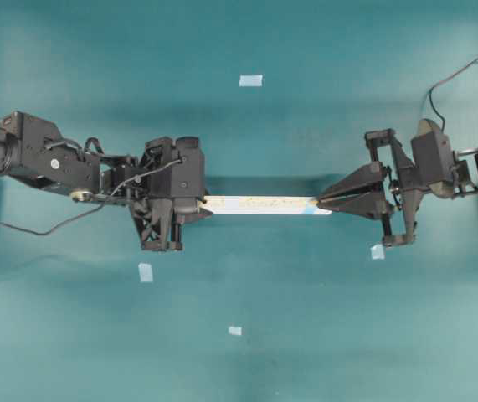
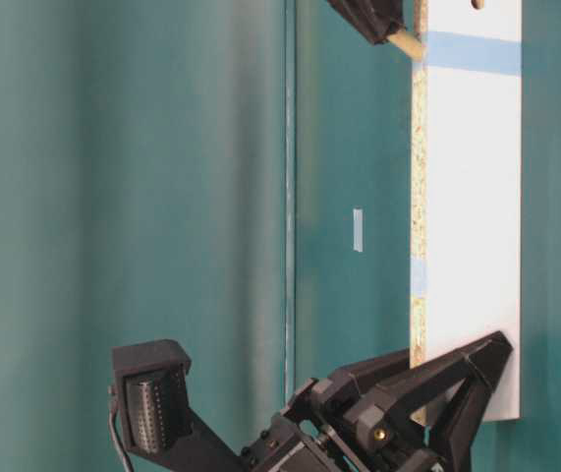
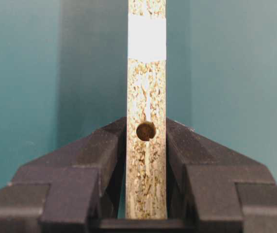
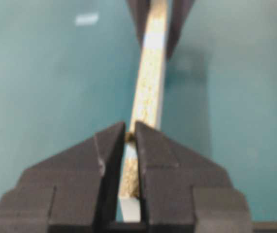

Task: Move the wooden board into place and insert the rod into its hole.
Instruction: 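Align the dowel over the board hole and push it in, then open the right gripper and pull it back from the board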

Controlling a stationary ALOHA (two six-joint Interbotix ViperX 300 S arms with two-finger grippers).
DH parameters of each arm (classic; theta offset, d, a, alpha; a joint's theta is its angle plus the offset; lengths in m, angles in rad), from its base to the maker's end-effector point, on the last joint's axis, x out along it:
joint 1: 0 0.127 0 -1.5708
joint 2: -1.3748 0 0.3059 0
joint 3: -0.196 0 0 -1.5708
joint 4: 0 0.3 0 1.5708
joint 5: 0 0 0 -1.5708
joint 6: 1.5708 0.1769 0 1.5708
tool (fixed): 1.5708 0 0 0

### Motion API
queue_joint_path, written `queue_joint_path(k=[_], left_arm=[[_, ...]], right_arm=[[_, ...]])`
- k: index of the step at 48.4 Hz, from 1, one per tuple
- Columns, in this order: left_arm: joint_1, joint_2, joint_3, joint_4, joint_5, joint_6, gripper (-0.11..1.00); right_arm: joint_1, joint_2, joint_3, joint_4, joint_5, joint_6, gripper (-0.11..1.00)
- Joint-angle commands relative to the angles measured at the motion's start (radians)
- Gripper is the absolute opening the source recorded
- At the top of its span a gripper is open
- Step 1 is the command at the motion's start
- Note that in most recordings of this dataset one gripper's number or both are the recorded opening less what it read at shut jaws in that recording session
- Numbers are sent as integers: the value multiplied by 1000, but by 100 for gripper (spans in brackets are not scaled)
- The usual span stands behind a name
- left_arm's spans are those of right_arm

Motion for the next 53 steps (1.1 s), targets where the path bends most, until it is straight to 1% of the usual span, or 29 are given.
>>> queue_joint_path(k=[1, 10, 17, 28, 34, 53], left_arm=[[0, -15, -8, 2, -9, 3, 21], [0, -14, -9, 2, -9, 3, 21], [0, -14, -9, 2, -9, 3, 21], [0, -15, -9, 2, -9, 5, 21], [0, -15, -8, 2, -9, 5, 21], [0, -15, -8, 2, -9, 5, 21]], right_arm=[[5, -3, 2, 2, 18, 2, 10], [5, -3, 2, 3, 23, 2, 10], [5, -3, -18, 2, 32, 2, 10], [12, -3, -46, 2, 137, 2, 10], [14, -3, -40, 2, 163, 3, 10], [14, -5, -20, 2, 193, 11, 10]])
